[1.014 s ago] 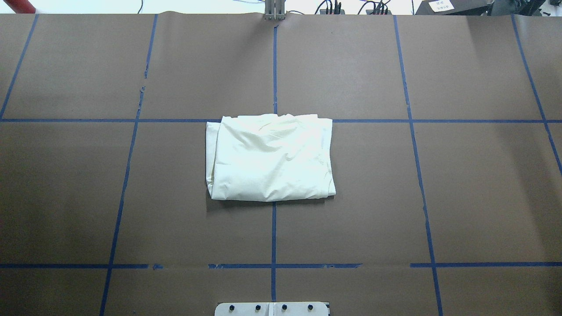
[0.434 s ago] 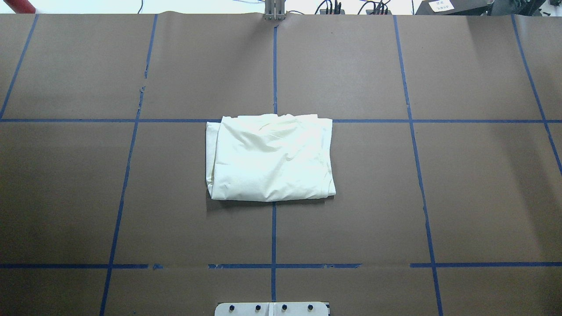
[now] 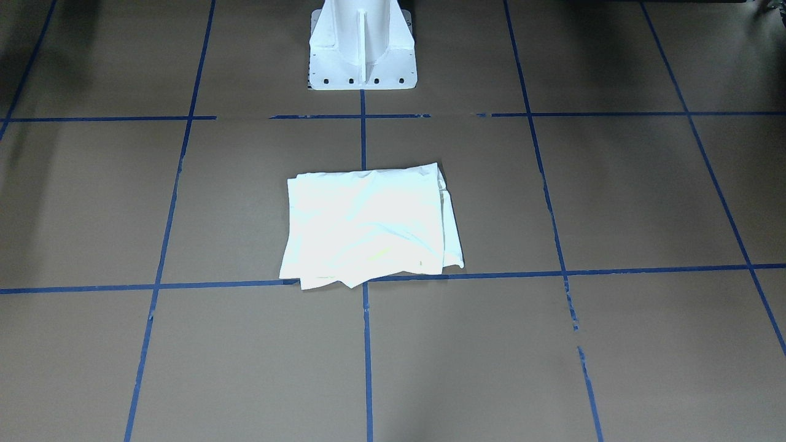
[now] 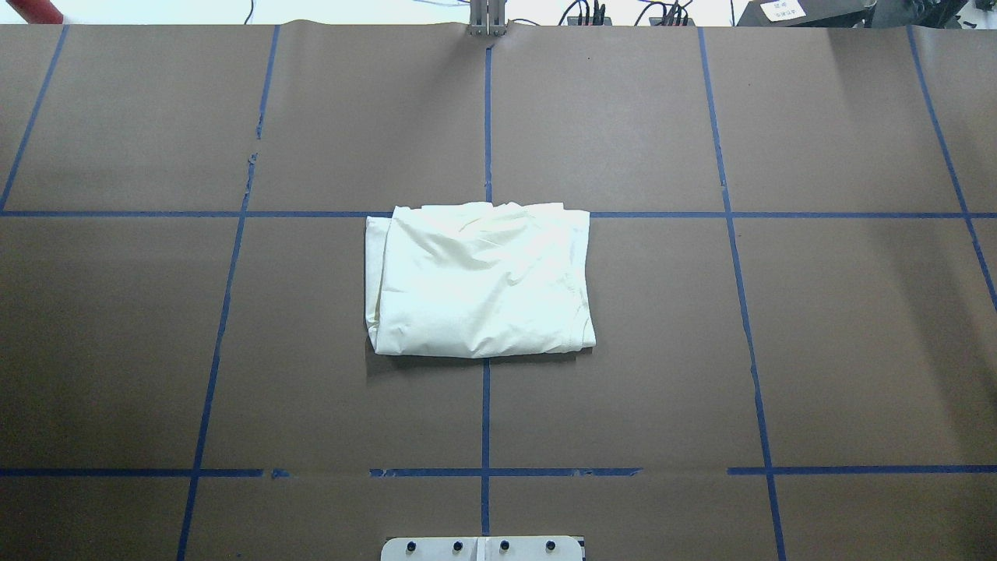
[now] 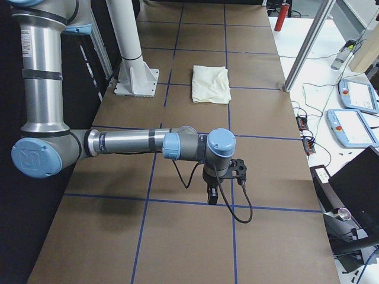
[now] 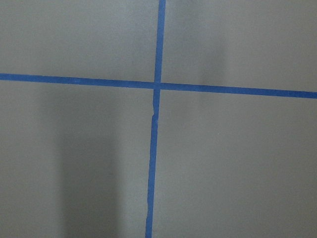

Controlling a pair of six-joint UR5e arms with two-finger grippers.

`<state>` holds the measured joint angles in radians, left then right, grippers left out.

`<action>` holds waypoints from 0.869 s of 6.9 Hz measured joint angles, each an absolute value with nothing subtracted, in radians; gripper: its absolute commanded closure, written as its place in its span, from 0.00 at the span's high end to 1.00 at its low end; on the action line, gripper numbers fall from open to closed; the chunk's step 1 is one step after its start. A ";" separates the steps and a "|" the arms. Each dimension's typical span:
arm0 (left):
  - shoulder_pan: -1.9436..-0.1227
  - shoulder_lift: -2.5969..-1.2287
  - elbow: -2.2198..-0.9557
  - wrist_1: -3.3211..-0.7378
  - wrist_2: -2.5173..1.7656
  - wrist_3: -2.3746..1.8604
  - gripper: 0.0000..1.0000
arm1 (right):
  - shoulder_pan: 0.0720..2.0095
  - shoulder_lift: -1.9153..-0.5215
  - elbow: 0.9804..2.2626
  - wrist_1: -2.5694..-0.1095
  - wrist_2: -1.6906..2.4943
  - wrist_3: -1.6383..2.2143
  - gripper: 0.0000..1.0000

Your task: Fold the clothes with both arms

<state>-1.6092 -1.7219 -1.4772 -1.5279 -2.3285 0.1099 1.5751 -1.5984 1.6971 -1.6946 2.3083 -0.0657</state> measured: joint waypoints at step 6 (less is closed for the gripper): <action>-1.605 -1.730 -1.488 -1.527 -2.325 0.109 1.00 | 1.575 -1.601 1.681 -1.694 2.317 -0.065 1.00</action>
<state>-1.6054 -1.7302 -1.4880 -1.5268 -2.3249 0.1089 1.5748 -1.6012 1.6806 -1.6935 2.3170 -0.0648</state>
